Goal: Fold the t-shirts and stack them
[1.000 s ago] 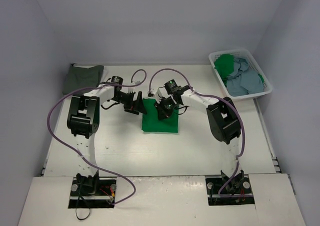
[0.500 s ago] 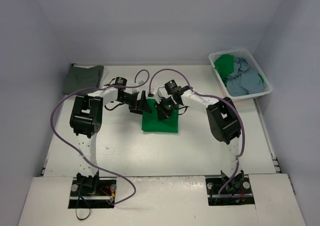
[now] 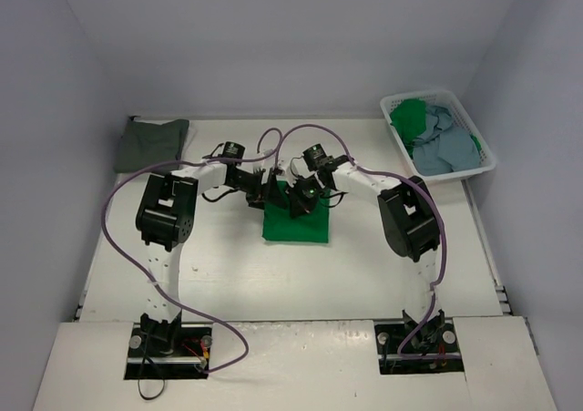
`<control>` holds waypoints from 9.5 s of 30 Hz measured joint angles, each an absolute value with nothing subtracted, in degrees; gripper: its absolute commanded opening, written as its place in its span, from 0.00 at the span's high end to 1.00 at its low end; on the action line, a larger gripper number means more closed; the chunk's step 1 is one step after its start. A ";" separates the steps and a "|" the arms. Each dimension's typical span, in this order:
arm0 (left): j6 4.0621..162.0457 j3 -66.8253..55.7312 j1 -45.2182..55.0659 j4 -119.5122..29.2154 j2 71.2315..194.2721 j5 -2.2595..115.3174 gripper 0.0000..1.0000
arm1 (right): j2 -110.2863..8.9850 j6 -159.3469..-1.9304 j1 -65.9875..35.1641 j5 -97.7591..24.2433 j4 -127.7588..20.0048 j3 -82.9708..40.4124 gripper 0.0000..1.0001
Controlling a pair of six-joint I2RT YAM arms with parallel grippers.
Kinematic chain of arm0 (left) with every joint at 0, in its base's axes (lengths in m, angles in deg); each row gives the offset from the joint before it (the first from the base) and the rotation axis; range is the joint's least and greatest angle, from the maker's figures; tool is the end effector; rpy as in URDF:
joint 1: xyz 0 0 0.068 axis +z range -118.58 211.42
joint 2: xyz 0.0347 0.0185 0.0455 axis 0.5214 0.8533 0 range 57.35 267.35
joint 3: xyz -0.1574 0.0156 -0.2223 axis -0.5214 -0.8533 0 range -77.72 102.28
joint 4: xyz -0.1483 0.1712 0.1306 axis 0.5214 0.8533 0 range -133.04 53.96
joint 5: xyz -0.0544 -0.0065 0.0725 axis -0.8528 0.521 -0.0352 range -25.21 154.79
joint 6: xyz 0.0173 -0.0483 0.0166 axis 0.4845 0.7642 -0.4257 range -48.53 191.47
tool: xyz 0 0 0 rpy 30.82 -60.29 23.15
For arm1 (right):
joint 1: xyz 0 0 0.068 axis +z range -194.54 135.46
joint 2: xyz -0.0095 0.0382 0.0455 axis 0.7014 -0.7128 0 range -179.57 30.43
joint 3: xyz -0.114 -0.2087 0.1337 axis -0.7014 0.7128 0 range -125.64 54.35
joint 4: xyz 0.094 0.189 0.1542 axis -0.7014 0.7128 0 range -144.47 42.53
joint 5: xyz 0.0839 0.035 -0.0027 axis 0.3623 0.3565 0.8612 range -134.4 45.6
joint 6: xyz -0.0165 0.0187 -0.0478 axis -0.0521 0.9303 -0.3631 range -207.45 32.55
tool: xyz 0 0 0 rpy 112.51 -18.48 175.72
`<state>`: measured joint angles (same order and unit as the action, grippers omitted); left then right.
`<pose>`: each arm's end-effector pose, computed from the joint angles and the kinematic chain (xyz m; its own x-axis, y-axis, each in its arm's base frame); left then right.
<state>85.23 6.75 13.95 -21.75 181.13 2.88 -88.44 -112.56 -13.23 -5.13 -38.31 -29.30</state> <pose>0.4091 -0.1618 0.1450 -0.9391 0.1783 -0.2939 0.3409 0.3721 -0.8634 0.3691 0.2508 0.1731 -0.2905 -0.5611 -0.7751 -0.9532 0.2408 0.1829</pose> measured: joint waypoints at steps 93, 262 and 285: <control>38.55 46.68 26.04 14.23 180.89 76.58 1.00 | -73.69 -115.77 -21.60 0.03 -37.46 -26.61 1.00; 36.86 67.93 45.01 -22.53 211.27 80.12 1.00 | -81.99 -116.07 -18.56 1.56 -37.13 -25.19 1.00; 40.69 65.57 44.81 -18.86 208.04 79.05 1.00 | -84.22 -116.25 -18.50 1.38 -37.06 -25.19 1.00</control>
